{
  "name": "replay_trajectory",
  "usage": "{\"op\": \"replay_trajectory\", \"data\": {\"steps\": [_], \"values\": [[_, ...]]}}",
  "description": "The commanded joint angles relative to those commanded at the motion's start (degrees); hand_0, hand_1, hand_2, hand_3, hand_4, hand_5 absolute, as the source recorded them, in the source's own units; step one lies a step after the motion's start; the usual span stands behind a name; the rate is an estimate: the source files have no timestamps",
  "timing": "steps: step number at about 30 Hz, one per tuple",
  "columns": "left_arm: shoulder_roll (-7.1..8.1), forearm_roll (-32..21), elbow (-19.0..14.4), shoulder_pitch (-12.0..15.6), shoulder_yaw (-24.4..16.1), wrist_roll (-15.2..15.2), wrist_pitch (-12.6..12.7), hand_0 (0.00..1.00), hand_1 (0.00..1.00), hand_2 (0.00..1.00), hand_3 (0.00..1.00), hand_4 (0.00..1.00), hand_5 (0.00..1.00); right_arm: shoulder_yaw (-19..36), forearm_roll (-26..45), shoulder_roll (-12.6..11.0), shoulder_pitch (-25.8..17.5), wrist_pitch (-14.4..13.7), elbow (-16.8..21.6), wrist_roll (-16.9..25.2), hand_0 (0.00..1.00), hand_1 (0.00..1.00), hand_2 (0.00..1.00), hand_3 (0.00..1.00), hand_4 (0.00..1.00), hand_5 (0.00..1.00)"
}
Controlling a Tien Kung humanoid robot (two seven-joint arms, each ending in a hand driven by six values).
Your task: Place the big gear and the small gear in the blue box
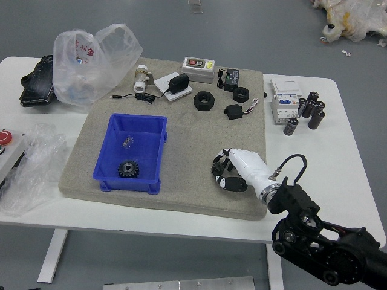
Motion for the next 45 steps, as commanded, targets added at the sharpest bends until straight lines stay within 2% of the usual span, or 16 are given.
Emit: {"op": "replay_trajectory", "data": {"steps": [9,15,19,26,32,37,45], "values": [[-0.02,-0.12,0.01,0.04,0.09,-0.05,0.04,0.623,0.575,0.559,0.628,0.696,0.48,0.03,0.89,0.1,0.97,-1.12,0.16,1.22,0.301,0.436,0.348,0.509,0.493,0.002],[0.04,-0.05,-0.08,0.03,-0.01,0.19,0.03,0.623,0.575,0.559,0.628,0.696,0.487,-2.86,0.58,0.71,7.1,-0.24,0.74,0.85,0.3,0.433,0.344,0.509,0.502,0.002],[0.06,1.14,-0.15,-0.2,-0.54,0.52,-0.44,0.622,0.576,0.56,0.629,0.698,0.489,-6.37,-0.07,3.1,12.34,0.64,0.5,0.79,0.304,0.434,0.342,0.51,0.511,0.005],[0.11,3.01,-0.33,-0.47,-1.43,1.28,-1.23,0.622,0.575,0.56,0.629,0.697,0.49,-12.04,-1.01,8.95,21.56,1.76,0.44,-1.3,0.3,0.438,0.343,0.503,0.515,0.006],[0.23,2.95,-0.4,-0.64,-1.49,1.52,-1.2,0.622,0.576,0.561,0.629,0.698,0.492,-16.66,-0.56,12.37,27.26,2.06,-0.09,-1.76,0.297,0.439,0.344,0.503,0.517,0.004],[0.3,2.75,-0.38,-1.07,-1.39,1.44,-1.13,0.622,0.576,0.56,0.629,0.698,0.493,-19.45,0.02,14.03,29.18,1.81,-1.39,-1.31,0.297,0.439,0.342,0.507,0.517,0.002],[0.7,2.57,-0.39,-1.4,-1.38,1.52,-1.11,0.622,0.576,0.56,0.628,0.699,0.494,-21.76,0.79,14.63,29.55,1.63,-2.5,-0.9,0.294,0.433,0.343,0.509,0.516,0.002]]}}
